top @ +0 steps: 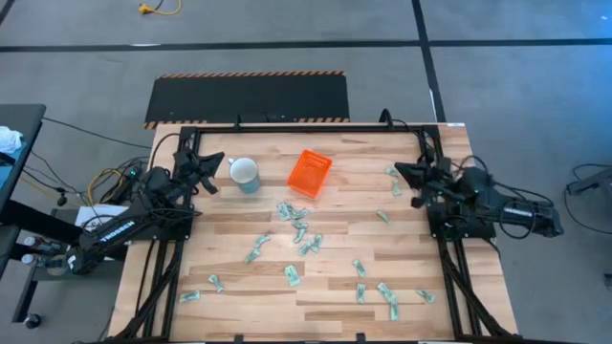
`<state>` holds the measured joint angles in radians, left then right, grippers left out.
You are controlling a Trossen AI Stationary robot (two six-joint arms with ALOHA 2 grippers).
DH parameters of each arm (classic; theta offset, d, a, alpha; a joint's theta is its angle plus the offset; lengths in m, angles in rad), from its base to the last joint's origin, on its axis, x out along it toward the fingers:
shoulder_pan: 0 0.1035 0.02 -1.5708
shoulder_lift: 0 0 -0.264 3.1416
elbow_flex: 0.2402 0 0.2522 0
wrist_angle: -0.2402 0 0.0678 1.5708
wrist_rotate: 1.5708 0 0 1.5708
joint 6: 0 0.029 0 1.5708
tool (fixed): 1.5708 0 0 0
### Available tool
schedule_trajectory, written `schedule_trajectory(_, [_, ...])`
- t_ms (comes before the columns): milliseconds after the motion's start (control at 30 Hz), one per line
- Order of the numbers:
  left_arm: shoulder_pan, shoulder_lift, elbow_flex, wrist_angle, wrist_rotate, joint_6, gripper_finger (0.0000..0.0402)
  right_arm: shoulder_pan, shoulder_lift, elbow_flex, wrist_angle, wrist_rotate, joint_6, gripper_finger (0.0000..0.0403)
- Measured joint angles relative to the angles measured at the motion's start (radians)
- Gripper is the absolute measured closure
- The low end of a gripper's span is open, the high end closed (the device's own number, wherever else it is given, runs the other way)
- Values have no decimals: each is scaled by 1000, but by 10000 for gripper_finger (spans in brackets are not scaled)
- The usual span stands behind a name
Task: Pick and place Stevia / Truvia into bins
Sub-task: Move the basket to the center of the table
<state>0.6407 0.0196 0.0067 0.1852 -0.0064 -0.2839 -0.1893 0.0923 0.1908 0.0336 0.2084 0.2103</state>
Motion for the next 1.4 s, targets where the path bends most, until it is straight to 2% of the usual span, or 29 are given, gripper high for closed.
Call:
schedule_trajectory(100, [0,0,0,0,0,0,401,-36,75,88,-147,59,55,403])
schedule_trajectory(300, [0,0,0,-15,4,-53,401,-133,268,231,-347,63,109,403])
schedule_trajectory(433, [0,0,0,-26,60,-51,401,-214,417,306,-464,56,193,403])
schedule_trajectory(567, [0,0,0,-27,121,-49,401,-274,539,361,-673,-14,300,403])
schedule_trajectory(733, [-3,0,0,-15,223,-94,401,-296,670,378,-866,-102,309,403])
schedule_trajectory(867, [-50,0,0,53,291,-113,401,-277,726,378,-889,-105,282,403])
schedule_trajectory(1067, [-191,0,6,226,258,-104,401,-188,759,378,-864,-106,320,403])
schedule_trajectory(1167, [-251,10,56,219,245,-34,401,-127,761,378,-853,-106,356,403])
schedule_trajectory(1300, [-316,96,133,229,244,49,401,-61,759,378,-796,-105,374,403])
schedule_trajectory(1400, [-352,237,185,222,243,116,401,-30,759,378,-751,-105,404,403])
